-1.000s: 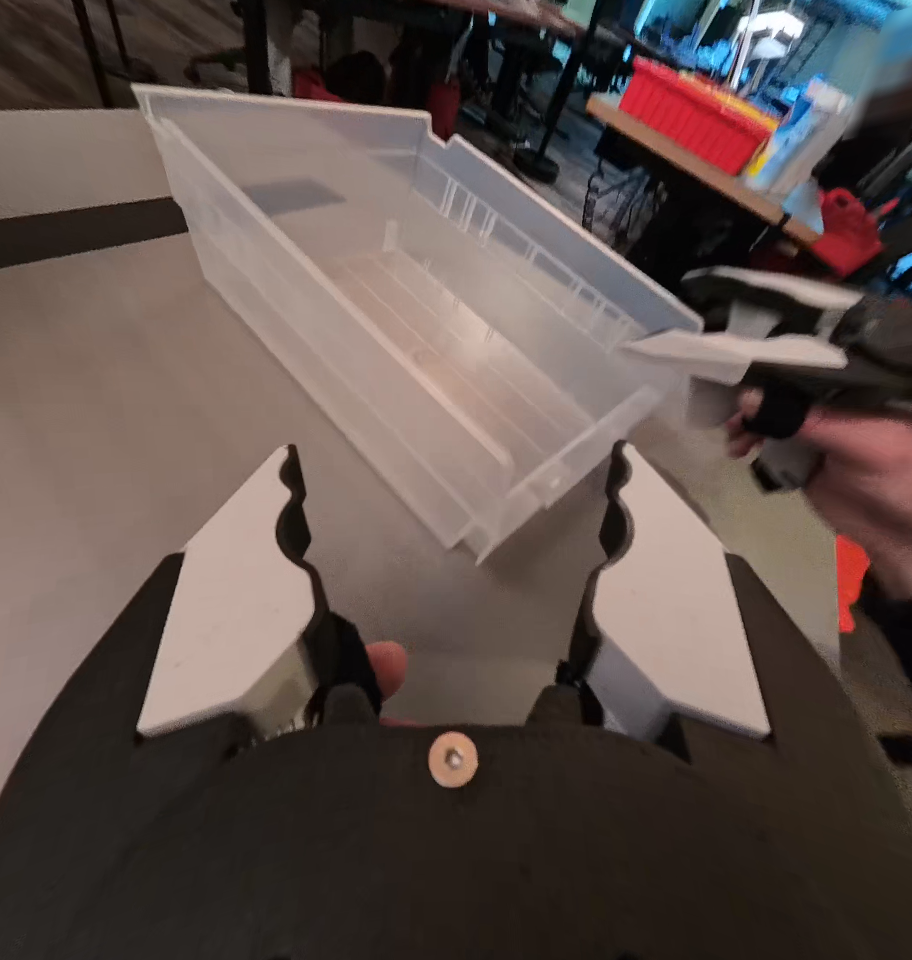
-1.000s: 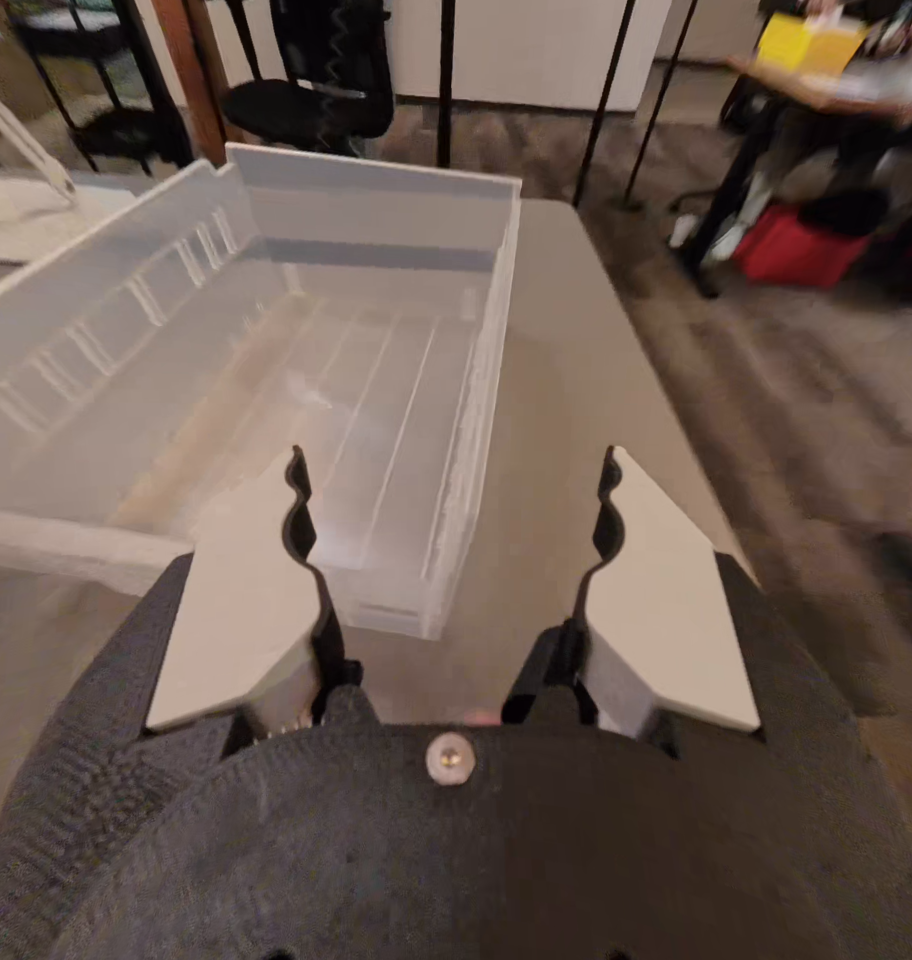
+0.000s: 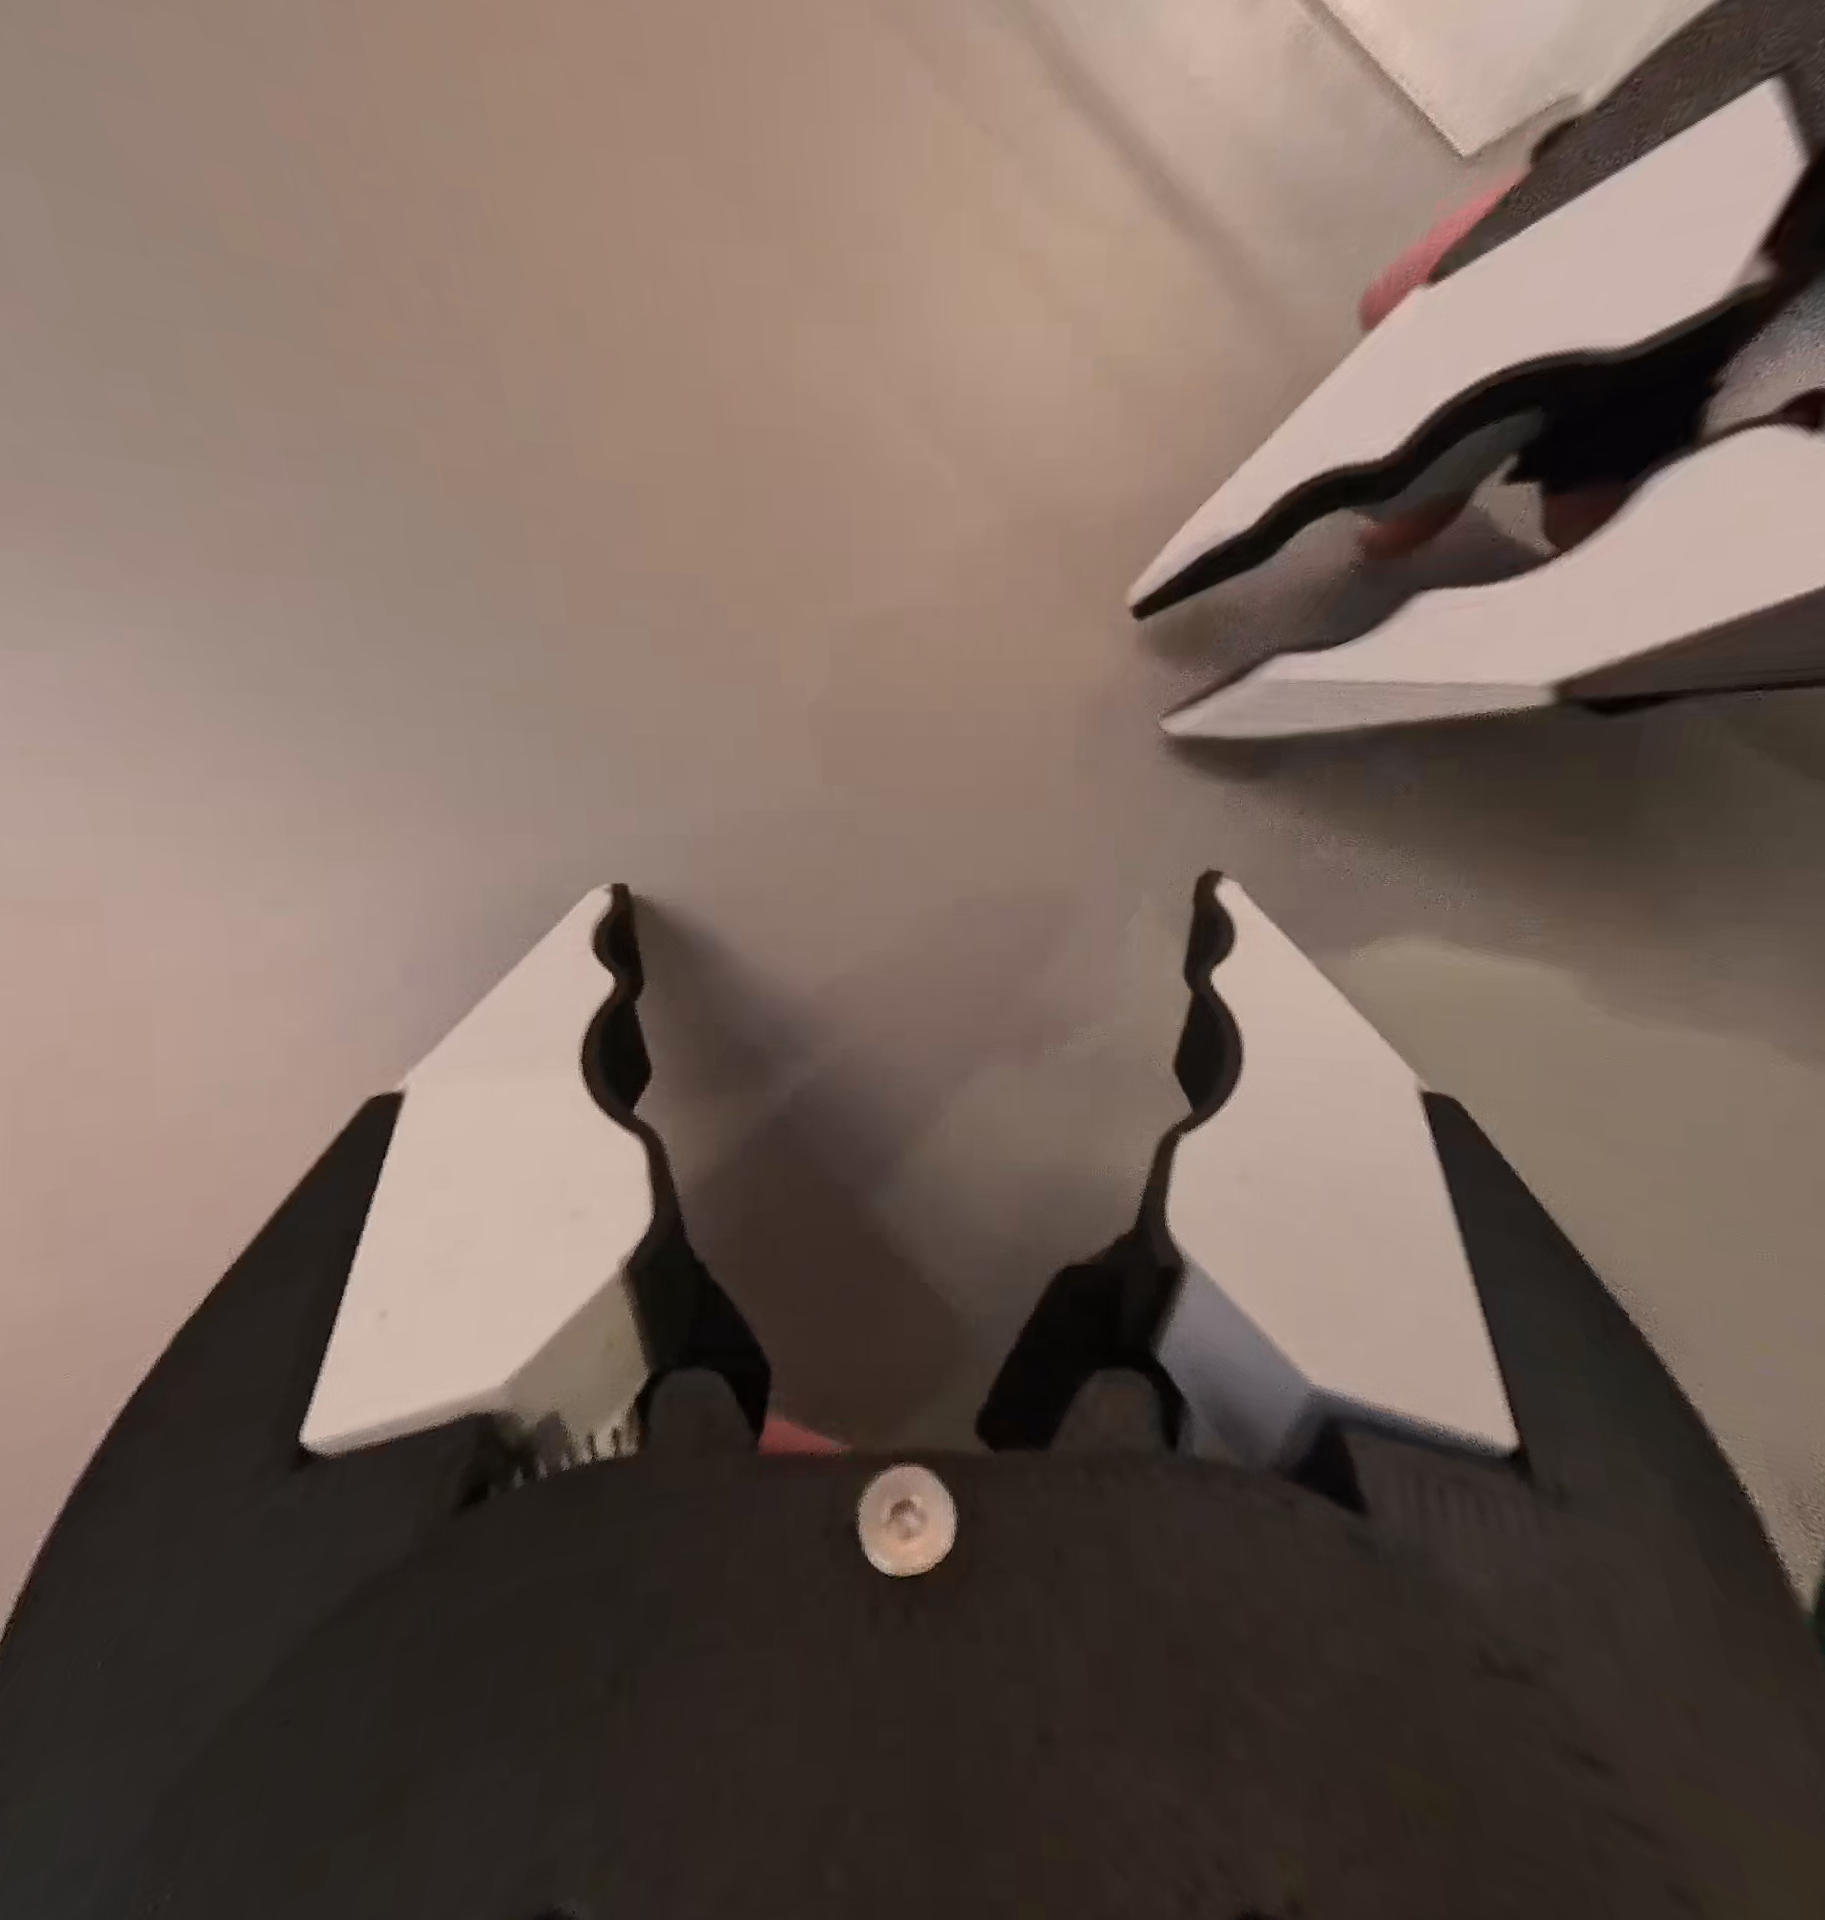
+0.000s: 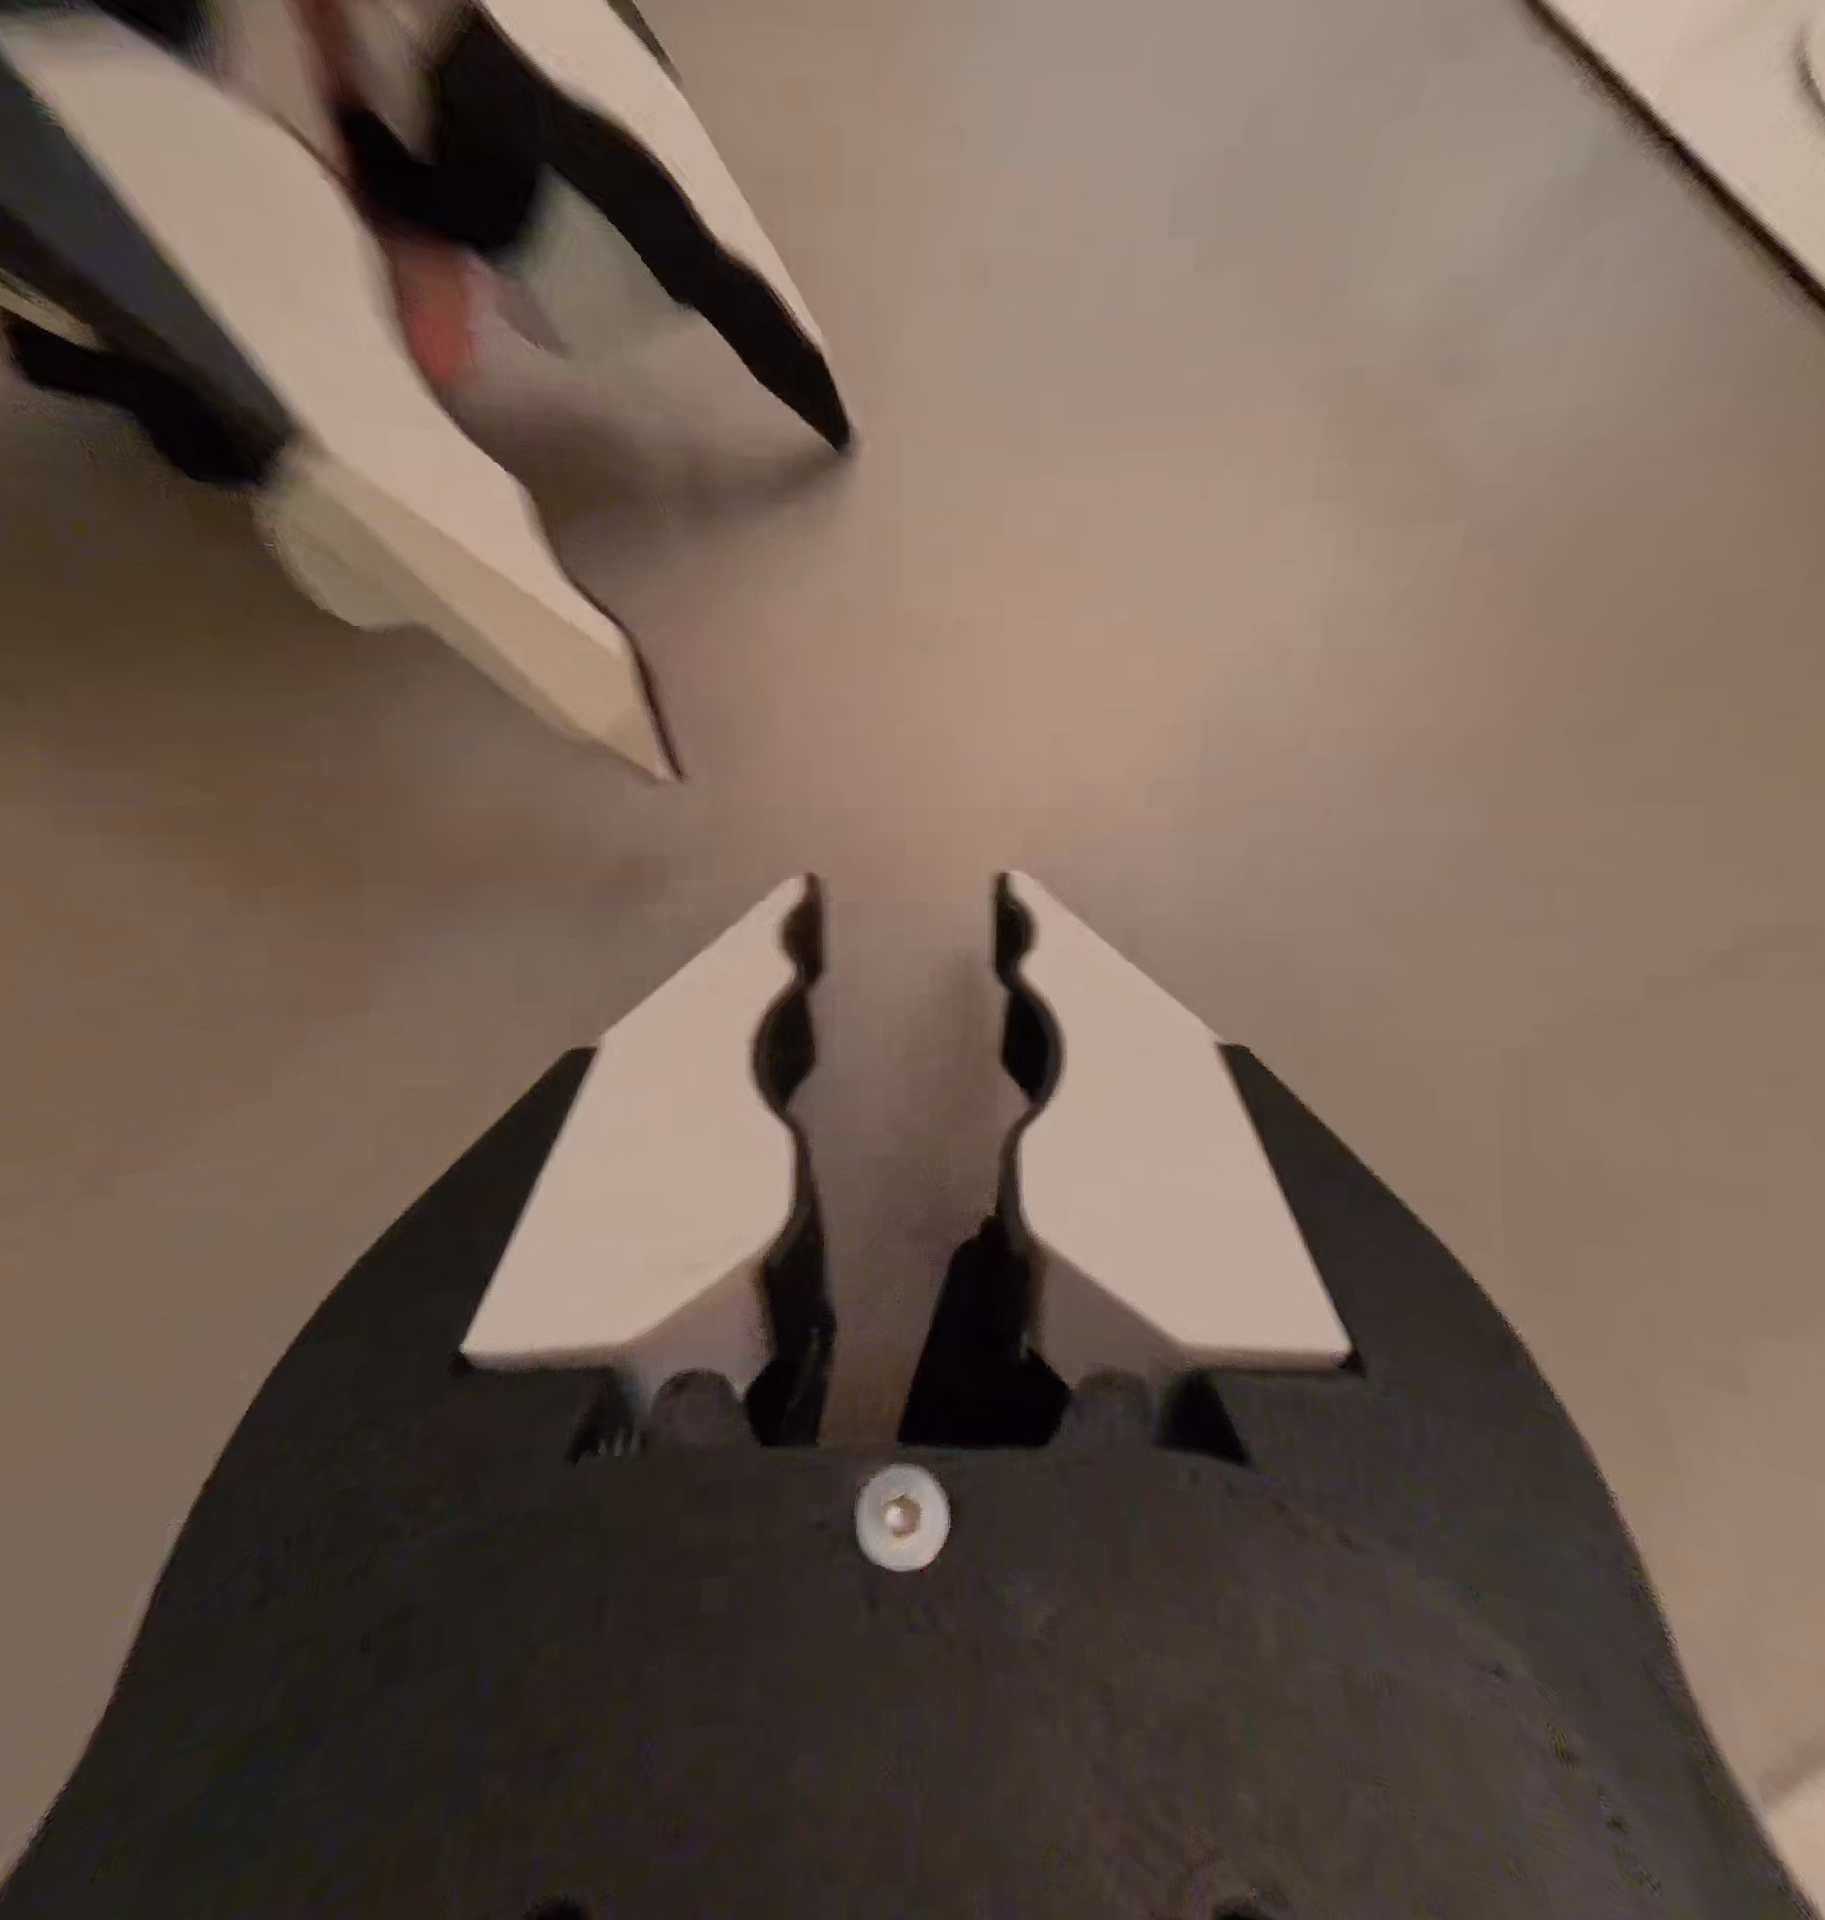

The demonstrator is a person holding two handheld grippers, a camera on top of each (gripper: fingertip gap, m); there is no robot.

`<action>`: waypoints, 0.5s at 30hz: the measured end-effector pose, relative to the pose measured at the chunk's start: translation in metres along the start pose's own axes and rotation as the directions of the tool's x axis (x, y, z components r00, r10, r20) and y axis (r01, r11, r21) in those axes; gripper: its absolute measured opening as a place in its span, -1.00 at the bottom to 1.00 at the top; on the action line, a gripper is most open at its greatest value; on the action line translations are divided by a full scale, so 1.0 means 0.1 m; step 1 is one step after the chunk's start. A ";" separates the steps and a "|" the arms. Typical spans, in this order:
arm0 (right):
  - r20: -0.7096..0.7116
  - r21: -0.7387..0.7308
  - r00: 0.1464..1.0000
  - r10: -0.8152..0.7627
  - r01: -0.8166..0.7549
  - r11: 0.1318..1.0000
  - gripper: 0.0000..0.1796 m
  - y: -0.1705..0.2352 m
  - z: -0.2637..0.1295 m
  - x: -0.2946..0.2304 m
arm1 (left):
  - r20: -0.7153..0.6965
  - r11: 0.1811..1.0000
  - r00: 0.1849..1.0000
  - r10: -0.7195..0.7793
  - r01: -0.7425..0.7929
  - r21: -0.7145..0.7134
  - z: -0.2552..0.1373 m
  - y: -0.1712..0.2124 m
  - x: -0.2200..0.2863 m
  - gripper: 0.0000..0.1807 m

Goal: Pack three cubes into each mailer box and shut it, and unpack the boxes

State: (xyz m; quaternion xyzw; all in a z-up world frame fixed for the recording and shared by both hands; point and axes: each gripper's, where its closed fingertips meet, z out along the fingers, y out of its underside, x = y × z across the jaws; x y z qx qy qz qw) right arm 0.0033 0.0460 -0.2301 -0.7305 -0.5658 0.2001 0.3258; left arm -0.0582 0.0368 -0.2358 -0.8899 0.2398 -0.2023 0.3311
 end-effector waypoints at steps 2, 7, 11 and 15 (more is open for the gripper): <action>-0.055 -0.035 0.997 -0.047 0.045 0.998 -0.82 0.04 0.10 0.05 | 0.027 0.998 0.999 0.045 -0.044 -0.034 0.00 0.04 -0.04 0.18; -0.116 -0.015 0.993 -0.026 0.024 1.000 -0.56 -0.01 0.15 0.22 | 0.187 0.991 0.974 0.128 -0.118 -0.065 -0.03 0.13 -0.22 0.21; -0.156 -0.031 0.988 -0.019 0.014 0.999 -0.49 -0.01 0.13 0.26 | 0.225 0.997 0.972 0.065 -0.054 -0.056 -0.04 0.15 -0.30 0.33; -0.091 0.009 0.991 0.102 -0.101 0.995 -0.52 0.01 0.15 0.24 | 0.252 0.998 0.967 0.050 -0.041 -0.041 -0.09 0.18 -0.32 0.22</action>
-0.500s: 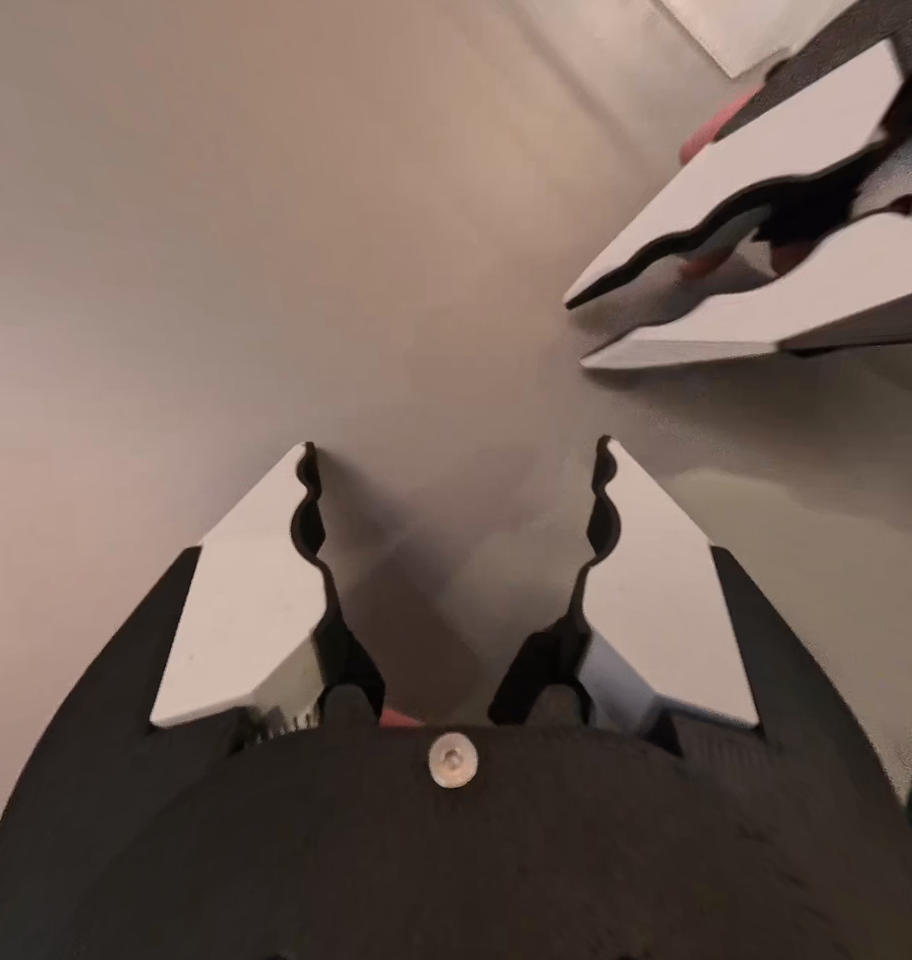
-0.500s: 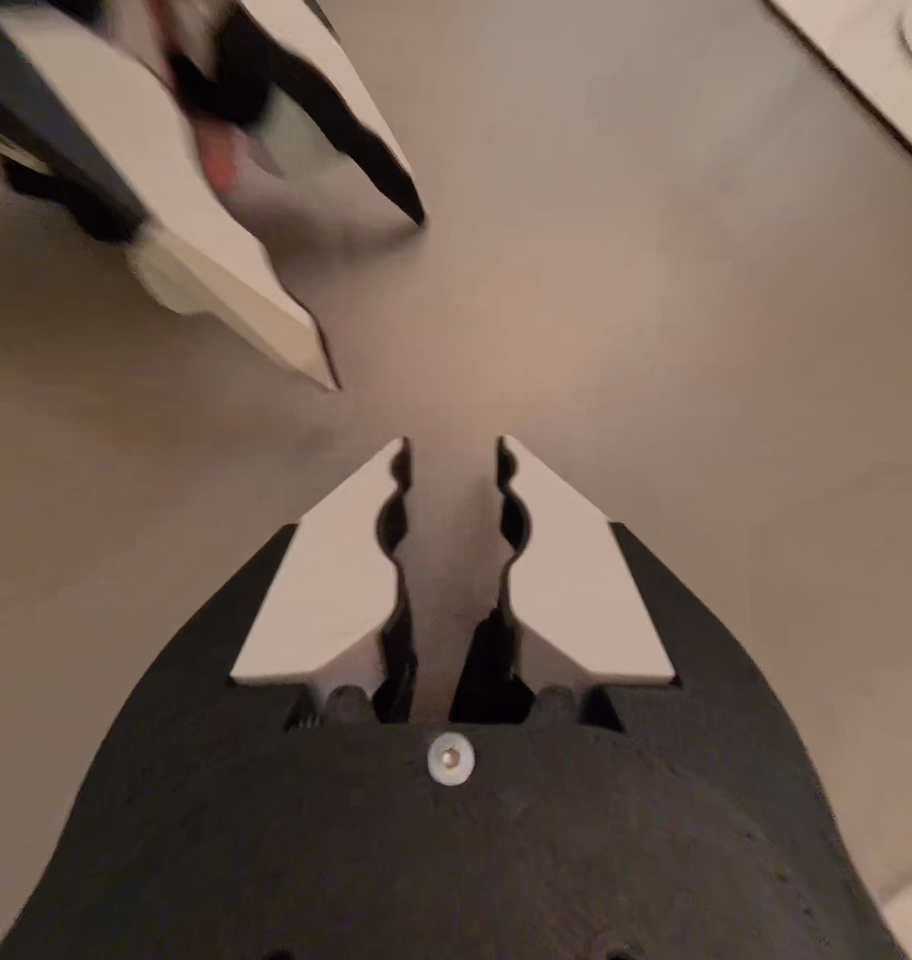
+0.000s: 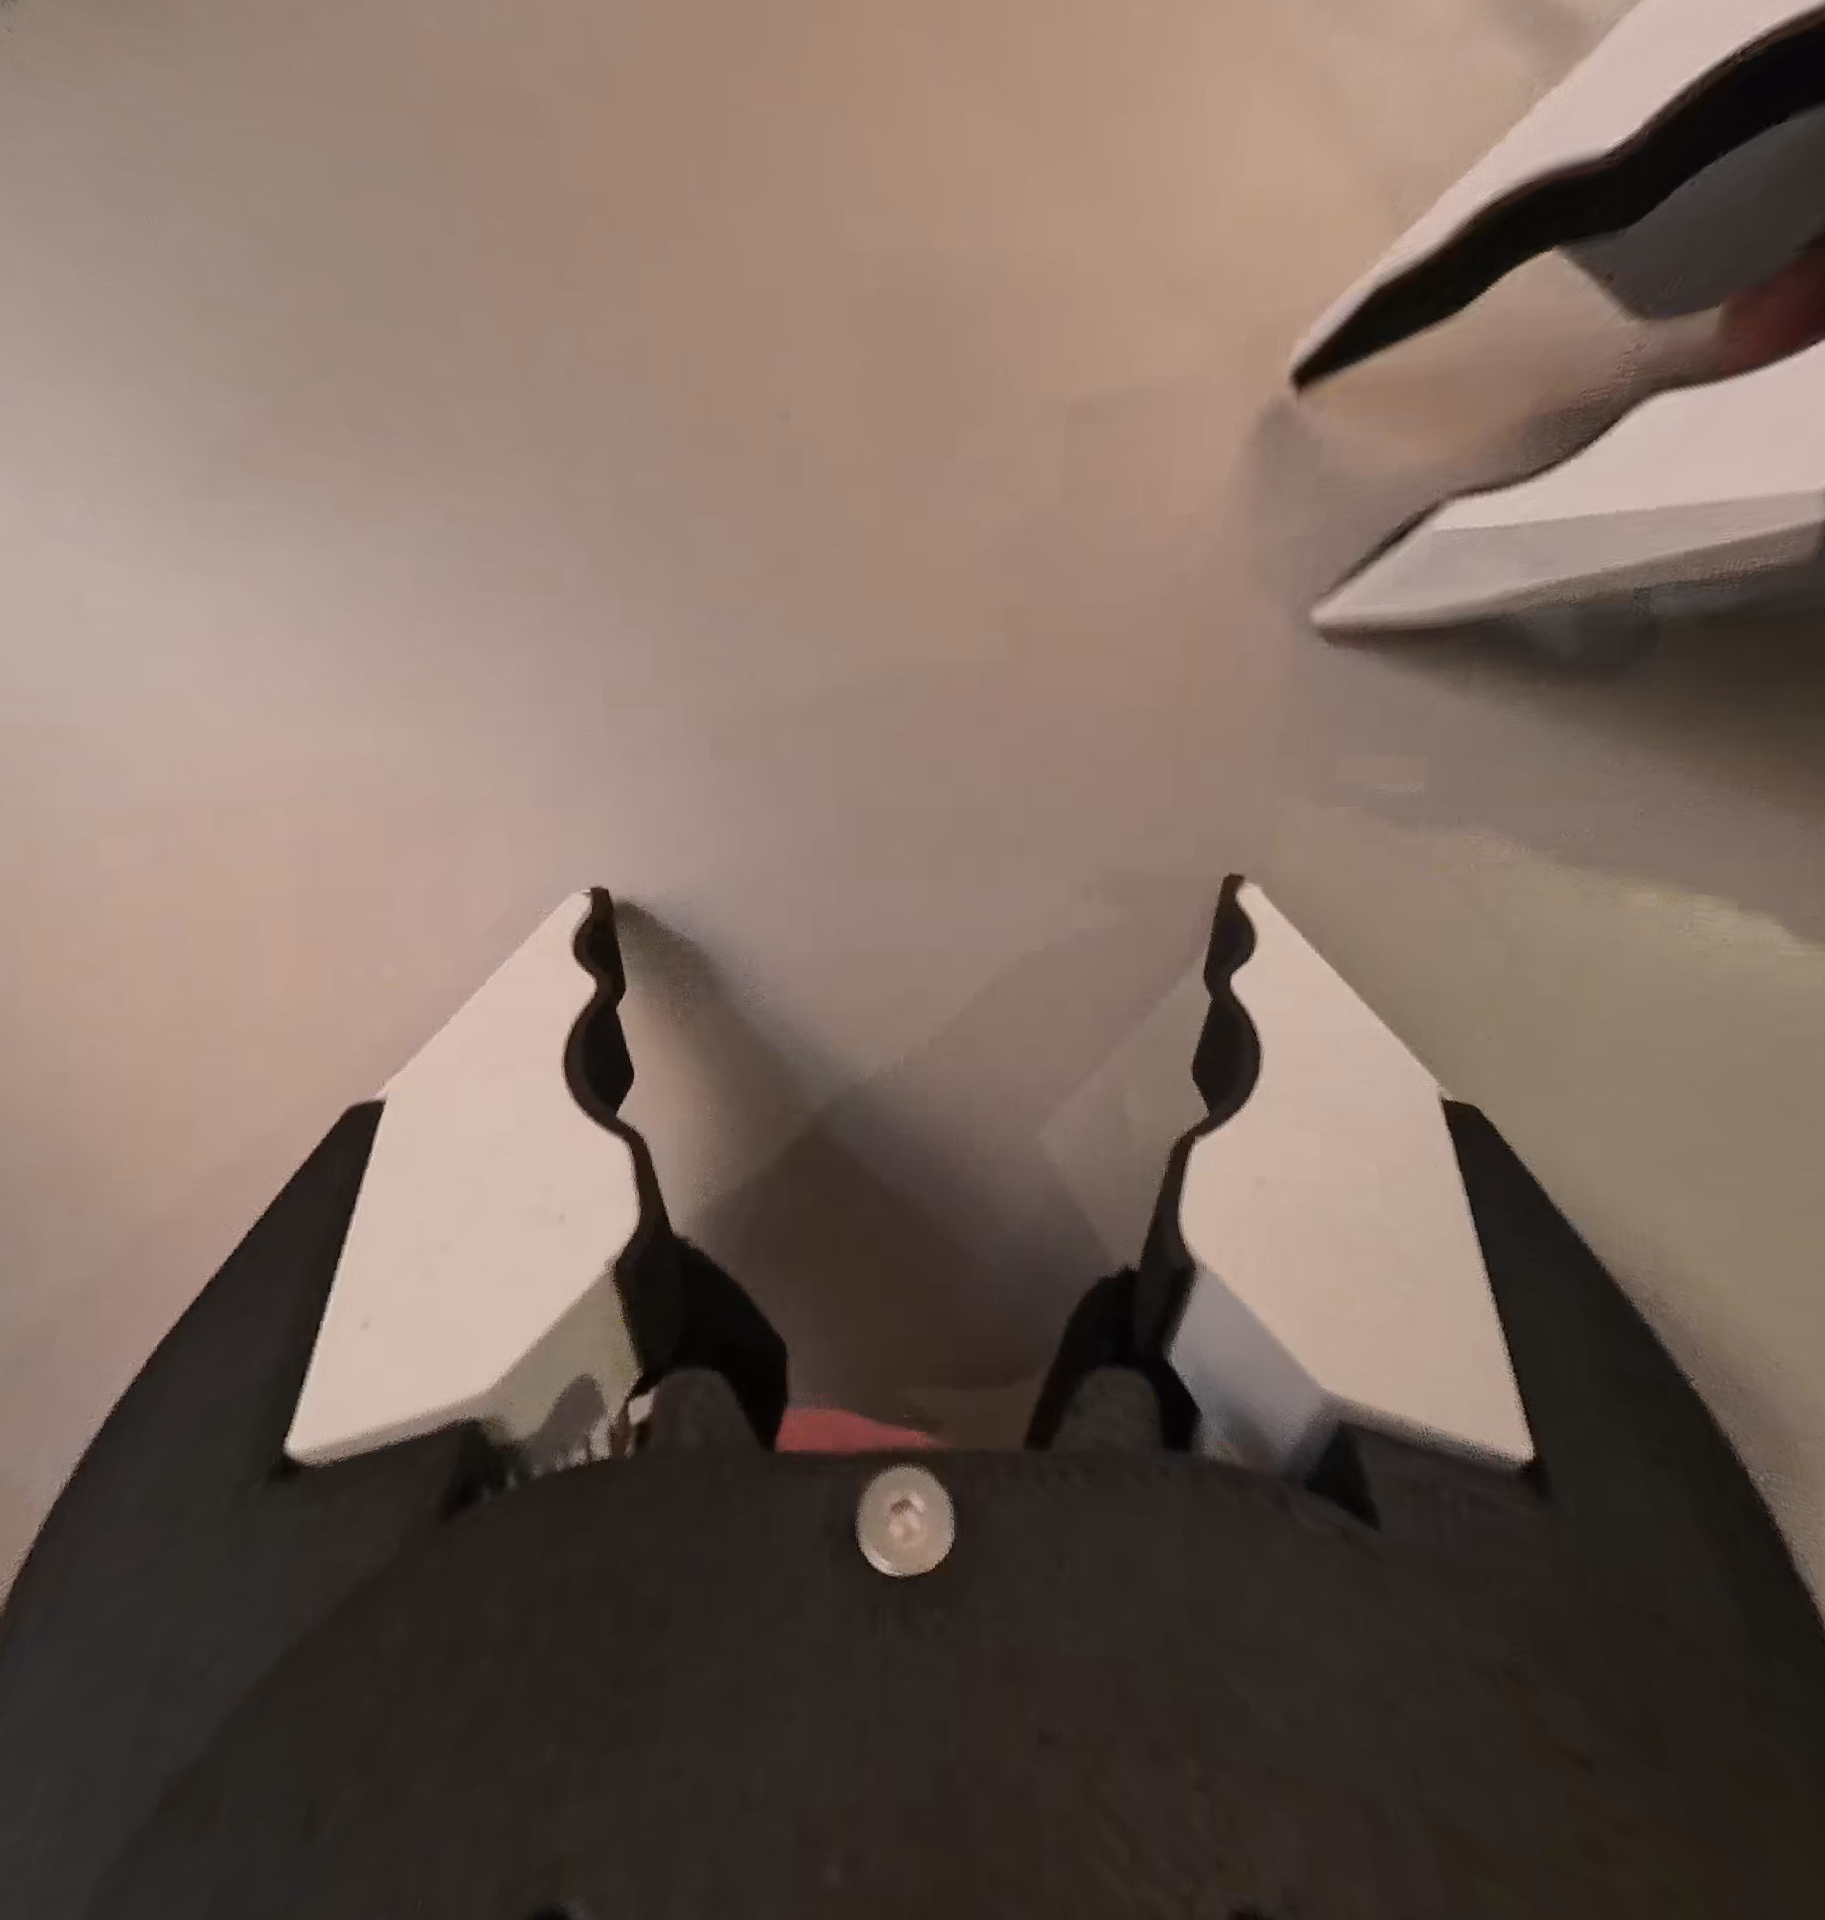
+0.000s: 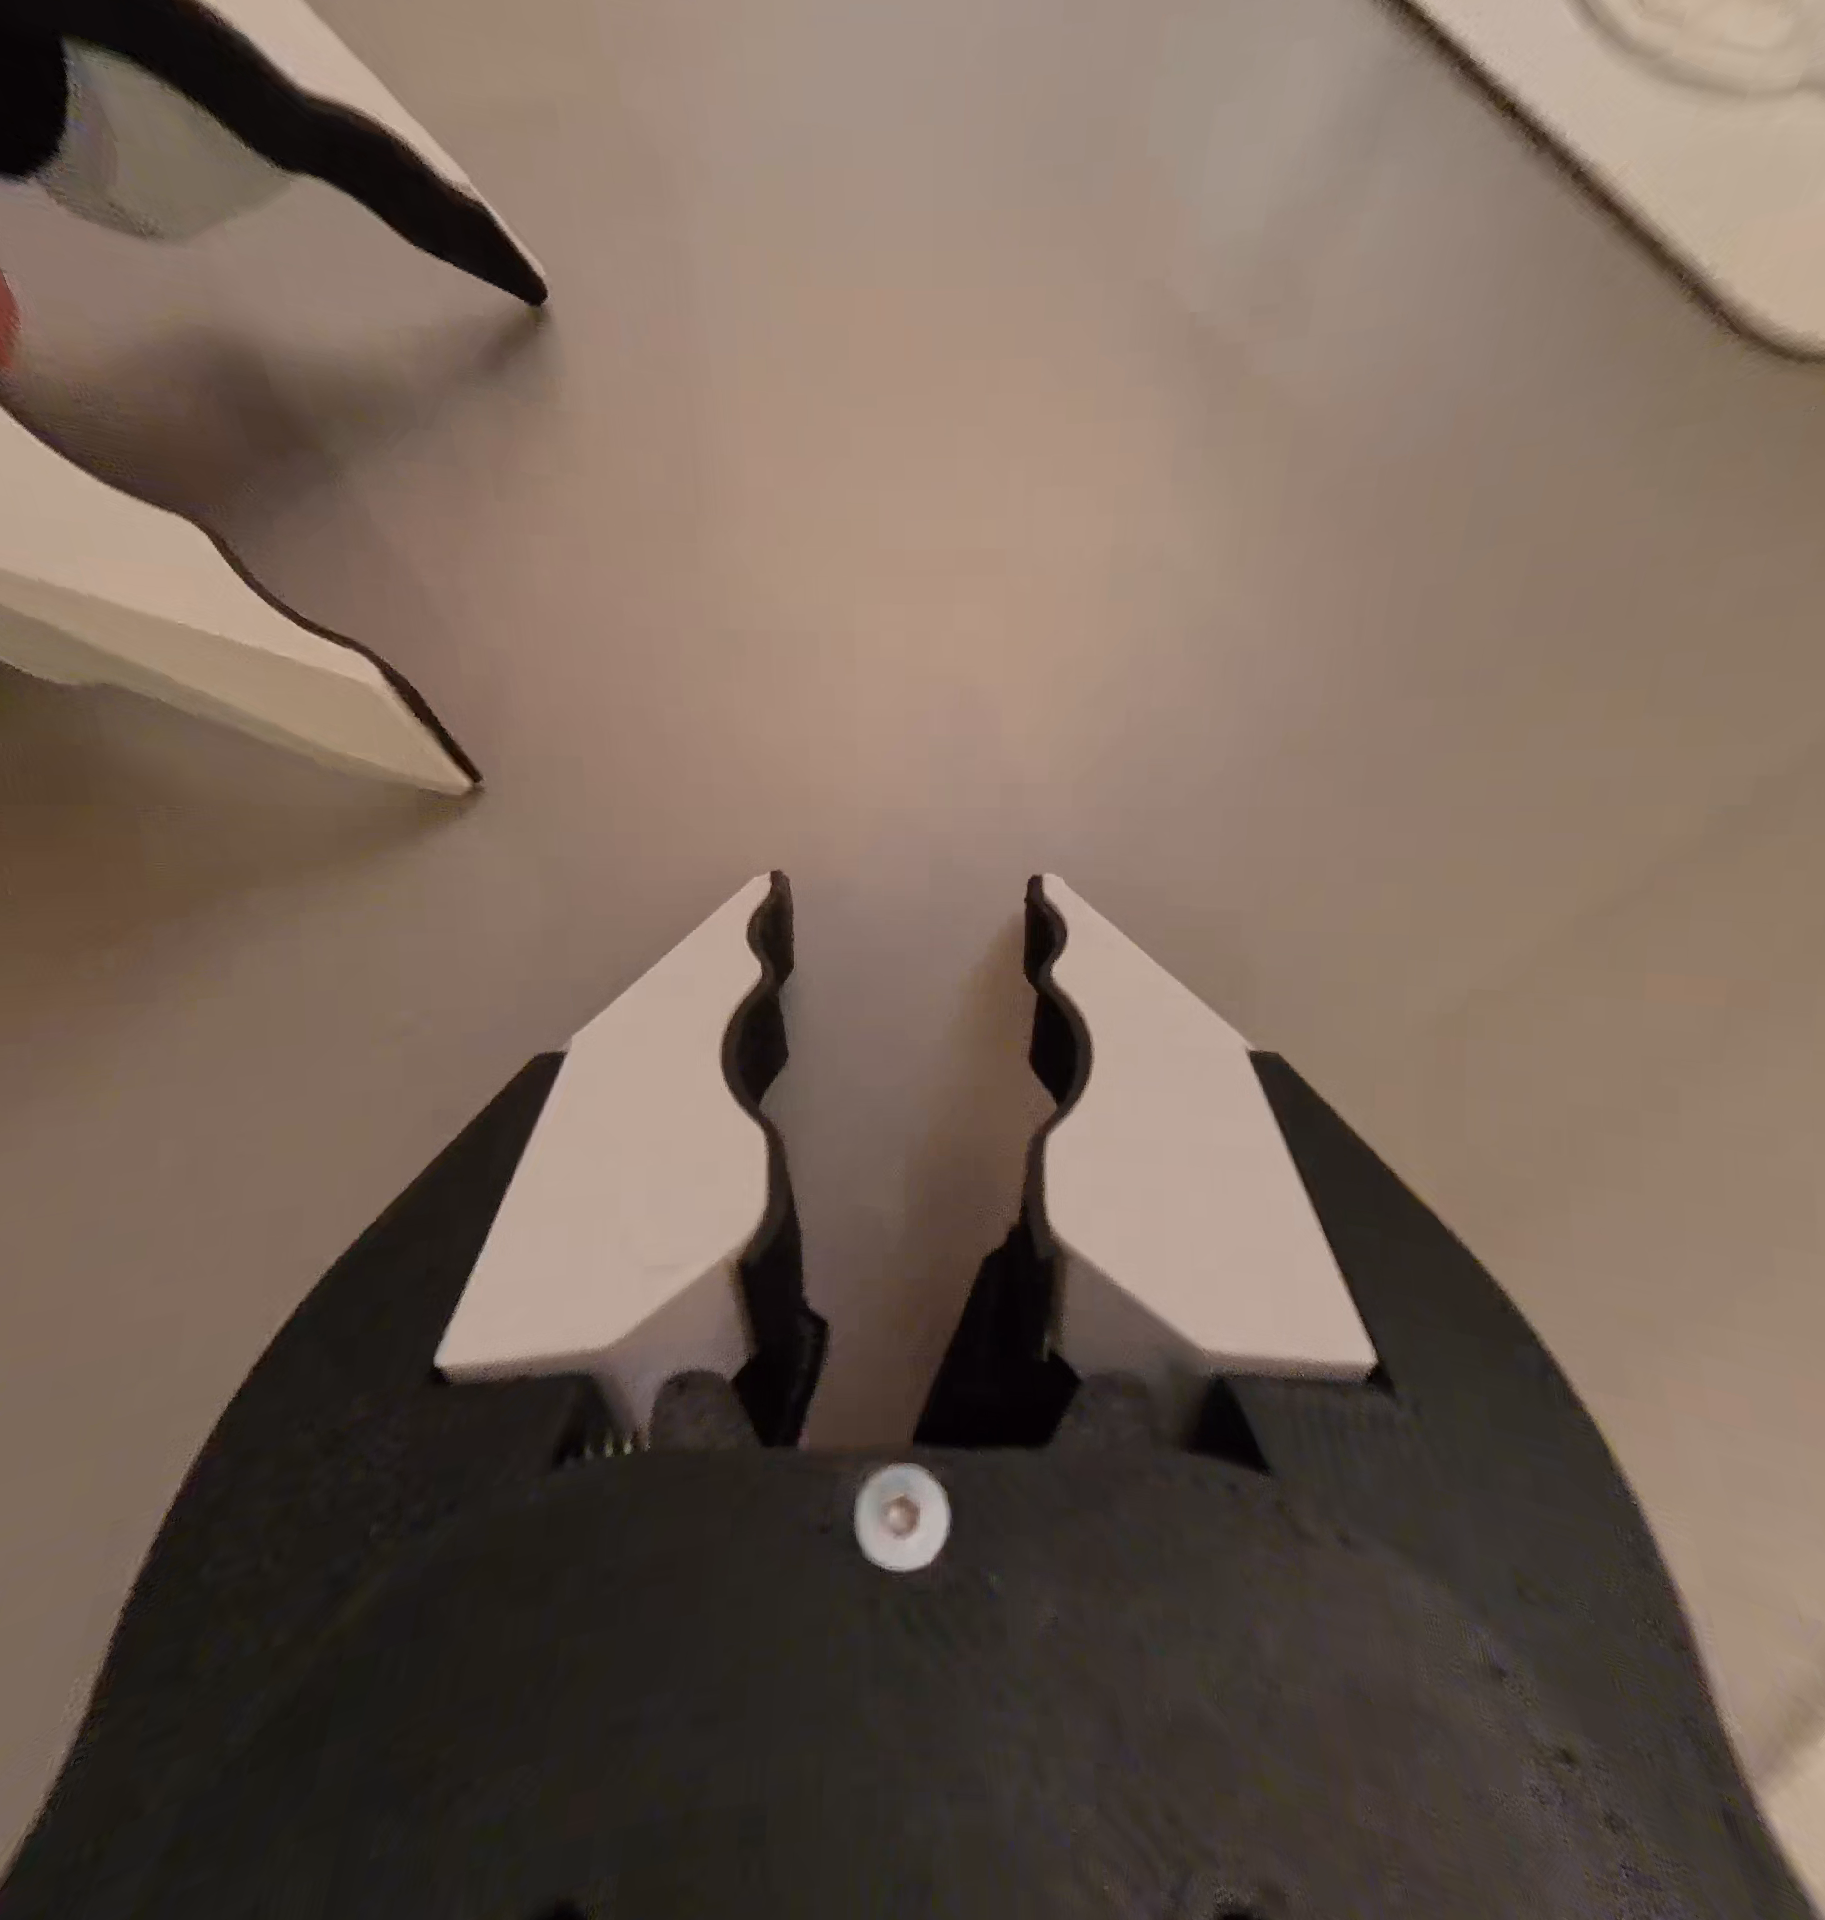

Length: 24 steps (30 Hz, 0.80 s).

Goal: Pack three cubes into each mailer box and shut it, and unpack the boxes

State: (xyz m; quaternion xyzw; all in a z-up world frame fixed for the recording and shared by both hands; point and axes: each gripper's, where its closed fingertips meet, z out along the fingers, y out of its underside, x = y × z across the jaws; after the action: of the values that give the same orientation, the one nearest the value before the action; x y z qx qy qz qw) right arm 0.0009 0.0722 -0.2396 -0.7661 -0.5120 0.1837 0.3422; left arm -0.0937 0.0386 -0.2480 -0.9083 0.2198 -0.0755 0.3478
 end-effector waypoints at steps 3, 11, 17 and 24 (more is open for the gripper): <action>0.088 0.016 0.995 0.042 -0.043 0.999 -0.49 0.00 -0.04 -0.05 | 0.015 1.000 1.000 -0.012 0.012 -0.001 -0.03 0.04 -0.06 0.26; -0.001 -0.037 1.000 0.022 -0.022 0.999 0.01 0.10 -0.07 -0.02 | 0.030 0.999 0.998 -0.048 0.048 0.013 -0.03 0.06 -0.02 0.32; -0.246 -0.049 0.969 0.026 -0.039 0.998 -0.74 0.08 -0.07 0.38 | 0.051 0.996 0.995 -0.081 0.080 0.026 -0.03 0.07 -0.11 0.44; 0.131 -0.092 0.984 0.118 -0.106 0.990 0.34 0.09 -0.16 -0.21 | 0.042 0.998 0.997 -0.066 0.066 0.017 -0.02 0.08 -0.10 0.51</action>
State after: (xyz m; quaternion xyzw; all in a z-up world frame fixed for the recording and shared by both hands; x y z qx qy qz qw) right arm 0.0078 0.0452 -0.2362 -0.7933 -0.4975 0.2326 0.2629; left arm -0.1055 0.0364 -0.2519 -0.9138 0.1817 -0.0692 0.3566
